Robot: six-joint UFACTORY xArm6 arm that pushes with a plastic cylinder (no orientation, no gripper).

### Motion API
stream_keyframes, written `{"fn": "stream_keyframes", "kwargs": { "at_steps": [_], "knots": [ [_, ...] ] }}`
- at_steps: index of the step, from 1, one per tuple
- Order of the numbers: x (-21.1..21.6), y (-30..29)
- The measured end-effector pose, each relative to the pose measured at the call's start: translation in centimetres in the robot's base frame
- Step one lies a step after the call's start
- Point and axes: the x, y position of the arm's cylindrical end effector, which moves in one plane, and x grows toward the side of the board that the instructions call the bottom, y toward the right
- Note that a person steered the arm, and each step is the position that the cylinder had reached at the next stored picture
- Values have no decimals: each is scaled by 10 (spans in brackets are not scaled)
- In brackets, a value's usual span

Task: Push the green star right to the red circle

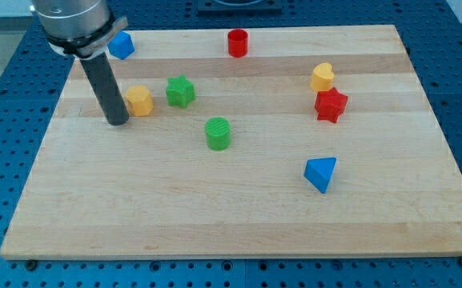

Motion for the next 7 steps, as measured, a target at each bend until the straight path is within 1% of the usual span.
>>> {"fn": "stream_keyframes", "kwargs": {
  "at_steps": [1,2,3,4,5,7],
  "knots": [
    [8,27],
    [57,17],
    [70,-31],
    [67,-60],
    [58,-73],
    [53,-54]
  ]
}}
